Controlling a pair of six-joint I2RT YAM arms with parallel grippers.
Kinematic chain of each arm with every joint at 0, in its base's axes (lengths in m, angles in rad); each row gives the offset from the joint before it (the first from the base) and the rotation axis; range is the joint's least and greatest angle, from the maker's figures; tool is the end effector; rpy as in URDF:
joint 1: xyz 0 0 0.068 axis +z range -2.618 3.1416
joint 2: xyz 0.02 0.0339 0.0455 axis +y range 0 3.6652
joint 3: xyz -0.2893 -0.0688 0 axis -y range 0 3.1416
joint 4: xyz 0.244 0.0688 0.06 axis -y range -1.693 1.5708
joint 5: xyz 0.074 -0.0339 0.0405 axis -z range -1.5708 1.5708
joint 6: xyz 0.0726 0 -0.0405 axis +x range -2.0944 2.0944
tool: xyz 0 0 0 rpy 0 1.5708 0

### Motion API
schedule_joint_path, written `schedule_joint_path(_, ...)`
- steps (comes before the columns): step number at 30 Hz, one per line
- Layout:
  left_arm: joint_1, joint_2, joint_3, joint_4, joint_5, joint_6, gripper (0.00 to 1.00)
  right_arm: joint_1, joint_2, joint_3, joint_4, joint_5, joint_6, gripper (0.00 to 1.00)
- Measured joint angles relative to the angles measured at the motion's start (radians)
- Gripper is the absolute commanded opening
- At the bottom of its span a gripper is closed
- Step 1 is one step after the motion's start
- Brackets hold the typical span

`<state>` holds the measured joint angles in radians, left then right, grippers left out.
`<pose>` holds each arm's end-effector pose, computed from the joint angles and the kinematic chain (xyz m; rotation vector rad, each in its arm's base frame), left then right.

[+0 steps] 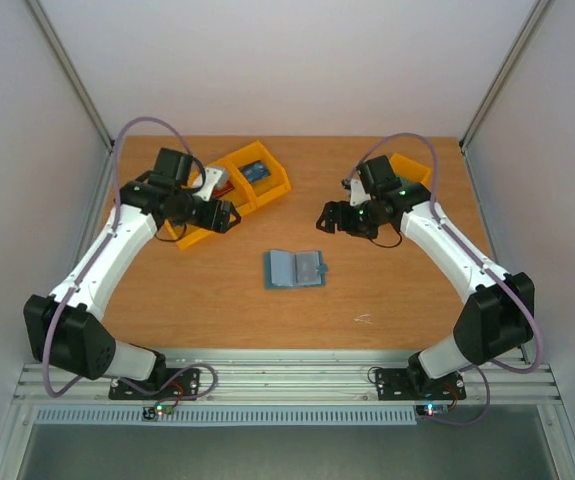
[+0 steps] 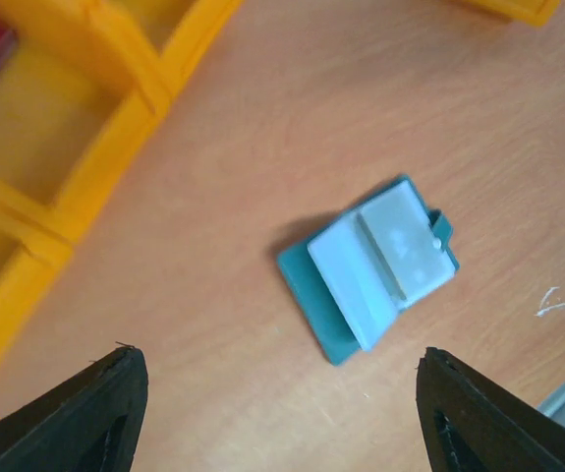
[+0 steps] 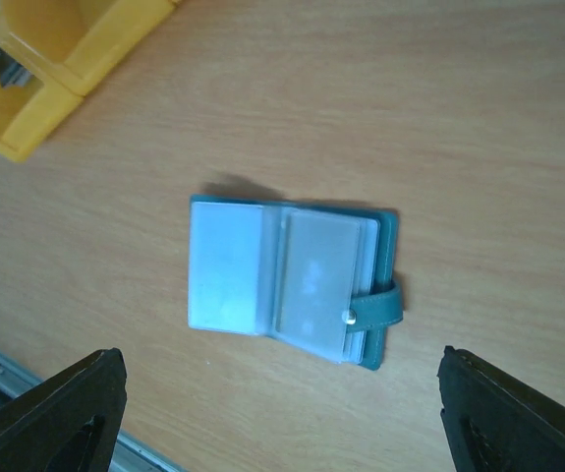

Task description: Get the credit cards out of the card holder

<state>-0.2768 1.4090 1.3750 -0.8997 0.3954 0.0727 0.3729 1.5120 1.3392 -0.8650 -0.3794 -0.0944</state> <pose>0.2840 -0.1097 0.3374 0.5946 2.4221 -0.5795 0.2934 0.1436 0.2976 -0.7360 2.5029 0.5941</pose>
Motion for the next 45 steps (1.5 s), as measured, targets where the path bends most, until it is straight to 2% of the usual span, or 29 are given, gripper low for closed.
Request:
schedule_joint_path(6, -0.061, 0.006, -0.187, 0.069, 0.014, -0.229, 0.78, 0.03, -0.027, -0.145, 0.064, 0.035, 0.081, 0.86)
schedule_joint_path(8, -0.095, 0.021, -0.229, 0.106, 0.029, -0.279, 0.83, 0.035, -0.032, -0.195, 0.076, 0.045, 0.105, 0.86)
schedule_joint_path(11, -0.154, 0.06, -0.268, 0.167, 0.046, -0.329, 0.98, 0.04, -0.038, -0.256, 0.098, 0.05, 0.132, 0.86)
schedule_joint_path(12, -0.168, 0.069, -0.276, 0.182, 0.049, -0.333, 0.99, 0.042, -0.038, -0.274, 0.103, 0.051, 0.14, 0.86)
schedule_joint_path(20, -0.214, 0.175, -0.335, 0.298, 0.07, -0.38, 0.99, 0.047, -0.005, -0.328, 0.182, 0.038, 0.168, 0.81)
schedule_joint_path(27, -0.222, 0.315, -0.337, 0.361, 0.061, -0.415, 0.99, 0.066, 0.134, -0.309, 0.223, 0.018, 0.167, 0.72)
schedule_joint_path(41, -0.257, 0.38, -0.33, 0.476, 0.073, -0.427, 0.99, 0.068, 0.279, -0.259, 0.304, -0.068, 0.166, 0.52)
schedule_joint_path(45, -0.257, 0.396, -0.319, 0.494, 0.082, -0.423, 0.92, 0.067, 0.302, -0.259, 0.33, -0.111, 0.185, 0.49)
